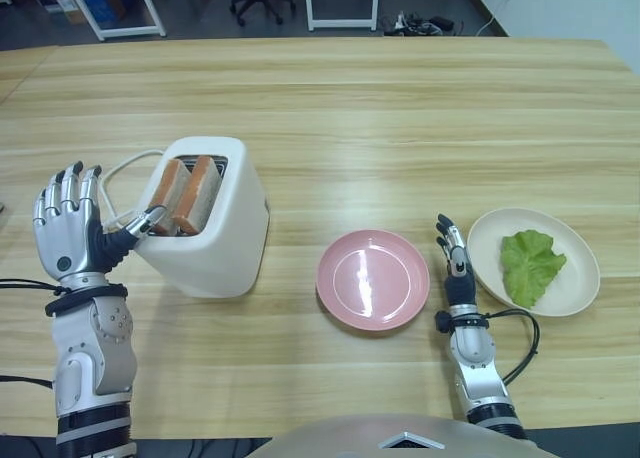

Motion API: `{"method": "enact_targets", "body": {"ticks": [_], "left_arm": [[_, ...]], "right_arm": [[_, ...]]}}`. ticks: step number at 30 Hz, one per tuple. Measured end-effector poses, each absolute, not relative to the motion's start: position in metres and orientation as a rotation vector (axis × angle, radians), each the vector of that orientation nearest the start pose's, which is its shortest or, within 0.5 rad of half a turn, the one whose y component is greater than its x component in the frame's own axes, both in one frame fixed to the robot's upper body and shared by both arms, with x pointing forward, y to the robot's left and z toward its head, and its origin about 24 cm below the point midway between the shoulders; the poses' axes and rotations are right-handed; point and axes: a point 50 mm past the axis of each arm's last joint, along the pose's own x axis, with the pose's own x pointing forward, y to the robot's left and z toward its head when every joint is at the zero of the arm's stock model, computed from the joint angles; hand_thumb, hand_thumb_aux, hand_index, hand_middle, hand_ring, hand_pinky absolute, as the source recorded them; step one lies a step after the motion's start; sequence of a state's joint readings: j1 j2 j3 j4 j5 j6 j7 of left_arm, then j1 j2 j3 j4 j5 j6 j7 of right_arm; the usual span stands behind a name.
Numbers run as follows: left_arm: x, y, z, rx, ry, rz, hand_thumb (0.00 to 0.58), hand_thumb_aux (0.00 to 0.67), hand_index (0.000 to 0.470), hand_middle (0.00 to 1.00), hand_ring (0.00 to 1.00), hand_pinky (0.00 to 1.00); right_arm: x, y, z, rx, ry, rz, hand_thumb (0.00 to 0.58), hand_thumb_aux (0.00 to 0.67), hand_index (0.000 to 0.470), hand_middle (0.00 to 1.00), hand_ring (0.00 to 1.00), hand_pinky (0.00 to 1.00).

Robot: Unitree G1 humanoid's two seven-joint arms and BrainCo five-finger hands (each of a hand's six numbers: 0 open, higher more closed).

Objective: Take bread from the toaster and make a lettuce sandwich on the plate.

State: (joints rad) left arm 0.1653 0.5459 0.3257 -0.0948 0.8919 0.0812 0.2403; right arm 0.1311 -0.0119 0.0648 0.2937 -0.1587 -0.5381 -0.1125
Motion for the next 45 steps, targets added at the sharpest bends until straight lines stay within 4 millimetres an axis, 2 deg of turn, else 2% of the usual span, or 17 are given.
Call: {"method": "enact_targets", "body": {"ticks": [9, 17, 29, 30, 31, 32, 33, 34, 35, 45], "left_arm": [[0.207, 0.319, 0.103, 1.536, 0.035, 0.548, 0.000, 0.000, 0.000, 0.00, 0.00, 0.00], [0.197, 0.306, 0.113, 1.677, -0.026, 0.571, 0.000, 0.000, 0.000, 0.00, 0.00, 0.00], [0.201, 0.303, 0.112, 1.689, -0.033, 0.562, 0.000, 0.000, 0.000, 0.00, 0.00, 0.00], [0.202, 0.302, 0.111, 1.685, -0.031, 0.558, 0.049, 0.029, 0.020, 0.00, 0.00, 0.00], [0.204, 0.302, 0.111, 1.681, -0.025, 0.554, 0.140, 0.087, 0.061, 0.00, 0.00, 0.00], [0.207, 0.301, 0.111, 1.677, -0.023, 0.548, 0.304, 0.208, 0.146, 0.00, 0.00, 0.00], [0.208, 0.301, 0.111, 1.674, -0.022, 0.544, 0.478, 0.389, 0.273, 0.00, 0.00, 0.00], [0.211, 0.299, 0.111, 1.664, -0.024, 0.542, 0.520, 0.455, 0.319, 0.00, 0.00, 0.00], [0.212, 0.299, 0.112, 1.655, -0.024, 0.541, 0.580, 0.670, 0.470, 0.00, 0.00, 0.00], [0.220, 0.284, 0.112, 1.475, -0.099, 0.462, 0.580, 0.670, 0.470, 0.00, 0.00, 0.00]], "right_arm": [[0.211, -0.143, -0.003, -0.139, -0.124, -0.011, 0.000, 0.000, 0.000, 0.00, 0.00, 0.00], [0.211, -0.143, -0.004, -0.139, -0.117, -0.015, 0.000, 0.000, 0.000, 0.00, 0.00, 0.00], [0.211, -0.145, -0.004, -0.140, -0.111, -0.022, 0.000, 0.000, 0.000, 0.00, 0.00, 0.00], [0.211, -0.145, -0.004, -0.140, -0.109, -0.023, 0.000, 0.000, 0.000, 0.00, 0.00, 0.00], [0.211, -0.145, -0.005, -0.140, -0.108, -0.024, 0.000, 0.000, 0.000, 0.00, 0.00, 0.00], [0.211, -0.145, -0.005, -0.140, -0.107, -0.025, 0.000, 0.000, 0.000, 0.00, 0.00, 0.00], [0.211, -0.145, -0.005, -0.140, -0.106, -0.025, 0.000, 0.000, 0.000, 0.00, 0.00, 0.00], [0.211, -0.145, -0.005, -0.140, -0.105, -0.026, 0.000, 0.000, 0.000, 0.00, 0.00, 0.00], [0.211, -0.145, -0.005, -0.140, -0.104, -0.026, 0.000, 0.000, 0.000, 0.00, 0.00, 0.00], [0.210, -0.148, -0.006, -0.140, -0.098, -0.038, 0.000, 0.000, 0.000, 0.00, 0.00, 0.00]]}}
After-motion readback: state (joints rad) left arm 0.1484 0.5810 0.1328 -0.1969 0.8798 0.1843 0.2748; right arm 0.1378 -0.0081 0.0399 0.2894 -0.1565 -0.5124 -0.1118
